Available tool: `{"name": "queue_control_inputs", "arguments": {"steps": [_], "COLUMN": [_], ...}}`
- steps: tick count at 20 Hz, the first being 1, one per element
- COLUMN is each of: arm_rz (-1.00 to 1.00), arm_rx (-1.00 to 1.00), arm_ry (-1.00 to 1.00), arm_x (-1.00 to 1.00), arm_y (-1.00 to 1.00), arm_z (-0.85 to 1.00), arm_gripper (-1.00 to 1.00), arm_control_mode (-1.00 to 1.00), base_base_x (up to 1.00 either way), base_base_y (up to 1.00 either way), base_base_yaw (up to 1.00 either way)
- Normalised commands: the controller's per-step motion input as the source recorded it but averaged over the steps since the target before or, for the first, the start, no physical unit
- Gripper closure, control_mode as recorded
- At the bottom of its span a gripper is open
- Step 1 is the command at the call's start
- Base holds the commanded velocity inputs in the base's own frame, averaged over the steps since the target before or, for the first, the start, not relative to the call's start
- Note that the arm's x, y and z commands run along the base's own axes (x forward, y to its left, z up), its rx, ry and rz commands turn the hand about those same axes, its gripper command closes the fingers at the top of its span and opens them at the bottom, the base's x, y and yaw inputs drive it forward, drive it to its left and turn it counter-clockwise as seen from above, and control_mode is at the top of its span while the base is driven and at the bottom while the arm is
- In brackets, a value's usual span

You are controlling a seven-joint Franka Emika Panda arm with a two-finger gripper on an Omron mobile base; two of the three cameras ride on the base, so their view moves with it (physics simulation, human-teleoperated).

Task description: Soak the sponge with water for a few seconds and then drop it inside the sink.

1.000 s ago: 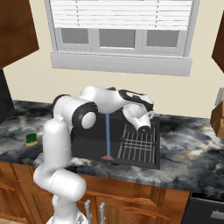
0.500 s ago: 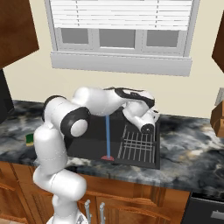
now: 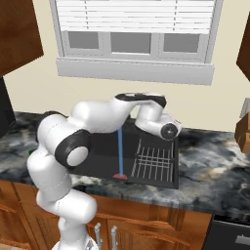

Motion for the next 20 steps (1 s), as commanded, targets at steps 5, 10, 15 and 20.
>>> {"name": "queue_control_inputs", "arguments": {"steps": [5, 10, 15, 20], "arm_rz": [0.0, 0.0, 0.0, 0.0], "arm_rx": [0.02, 0.0, 0.0, 0.0], "arm_ry": [0.17, 0.14, 0.18, 0.28], "arm_x": [-0.56, -0.6, -0.56, -0.38], "arm_y": [0.0, 0.0, 0.0, 0.02], "arm_z": [0.24, 0.21, 0.22, 0.37], "arm_gripper": [-1.0, -1.0, -1.0, -1.0], "arm_control_mode": [-1.0, -1.0, -1.0, -1.0], "base_base_x": [0.0, 0.0, 0.0, 0.0], "base_base_y": [0.0, 0.0, 0.0, 0.0], "base_base_yaw": [0.0, 0.0, 0.0, 0.0]}}
